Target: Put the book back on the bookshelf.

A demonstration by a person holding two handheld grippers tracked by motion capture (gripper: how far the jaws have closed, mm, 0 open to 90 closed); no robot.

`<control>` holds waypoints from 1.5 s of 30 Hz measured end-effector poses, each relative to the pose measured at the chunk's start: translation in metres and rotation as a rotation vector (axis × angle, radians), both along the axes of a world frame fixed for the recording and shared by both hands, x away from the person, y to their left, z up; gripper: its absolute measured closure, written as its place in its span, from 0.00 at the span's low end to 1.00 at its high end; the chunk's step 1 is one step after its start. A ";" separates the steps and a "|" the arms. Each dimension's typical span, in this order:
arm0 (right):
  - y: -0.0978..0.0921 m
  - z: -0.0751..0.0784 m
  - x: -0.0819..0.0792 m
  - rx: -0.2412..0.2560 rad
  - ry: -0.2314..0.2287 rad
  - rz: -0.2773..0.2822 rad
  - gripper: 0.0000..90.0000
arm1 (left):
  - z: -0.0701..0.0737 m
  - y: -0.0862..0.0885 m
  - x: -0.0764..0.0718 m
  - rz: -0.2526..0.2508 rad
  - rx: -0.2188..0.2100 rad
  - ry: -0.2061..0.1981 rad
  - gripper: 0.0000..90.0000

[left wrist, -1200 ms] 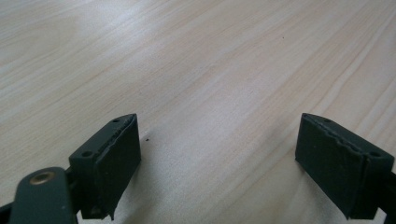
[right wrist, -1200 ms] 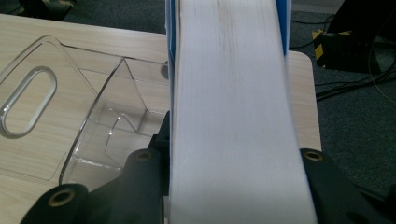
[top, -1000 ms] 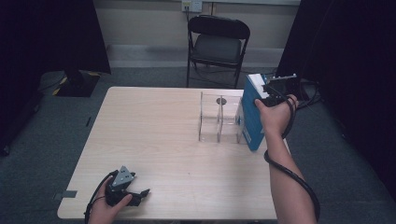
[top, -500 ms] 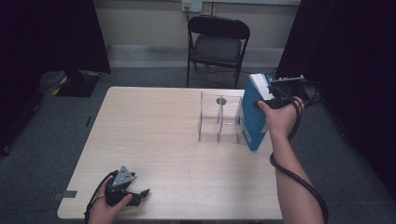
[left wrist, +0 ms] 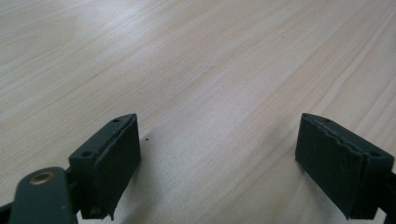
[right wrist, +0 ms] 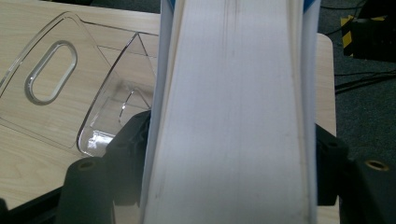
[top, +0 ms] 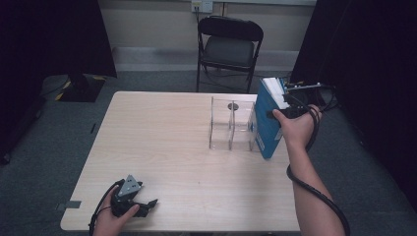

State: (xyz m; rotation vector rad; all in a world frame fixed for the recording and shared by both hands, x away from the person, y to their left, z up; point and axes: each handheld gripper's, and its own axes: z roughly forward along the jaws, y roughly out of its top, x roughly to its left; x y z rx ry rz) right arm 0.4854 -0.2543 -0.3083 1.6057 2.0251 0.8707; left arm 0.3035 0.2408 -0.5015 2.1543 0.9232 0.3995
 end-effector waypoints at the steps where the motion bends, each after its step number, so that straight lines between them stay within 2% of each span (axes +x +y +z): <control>1: -0.001 0.000 0.000 0.000 0.001 0.002 0.33 | 0.000 0.000 0.000 0.001 -0.001 0.001 0.15; 9: -0.006 -0.001 -0.006 0.014 -0.016 0.010 0.28 | 0.000 0.000 0.000 0.000 0.000 0.001 0.15; 21: -0.006 0.003 -0.015 0.023 -0.007 0.030 0.24 | 0.000 0.000 0.000 -0.001 -0.001 0.003 0.15; 25: -0.006 0.003 -0.017 0.009 0.007 0.039 0.22 | 0.000 0.000 0.000 -0.001 -0.001 0.002 0.15; 30: -0.006 0.002 -0.020 0.018 0.002 0.043 0.22 | 0.000 0.000 0.000 -0.001 -0.001 0.002 0.15; 33: -0.006 0.000 -0.023 0.006 0.004 0.060 0.18 | 0.000 0.000 0.000 -0.001 -0.002 0.002 0.15; 36: -0.004 -0.002 -0.026 0.029 0.011 0.091 0.18 | 0.000 0.000 0.000 -0.001 -0.003 0.001 0.15; 38: -0.002 -0.003 -0.028 0.020 0.014 0.095 0.18 | 0.000 0.000 -0.001 -0.001 -0.004 0.002 0.15; 40: -0.001 -0.003 -0.030 0.039 0.005 0.110 0.18 | 0.000 0.000 -0.001 -0.002 -0.003 0.002 0.15; 45: 0.000 -0.001 -0.035 0.013 0.002 0.119 0.18 | 0.000 0.000 -0.001 -0.002 -0.004 0.002 0.15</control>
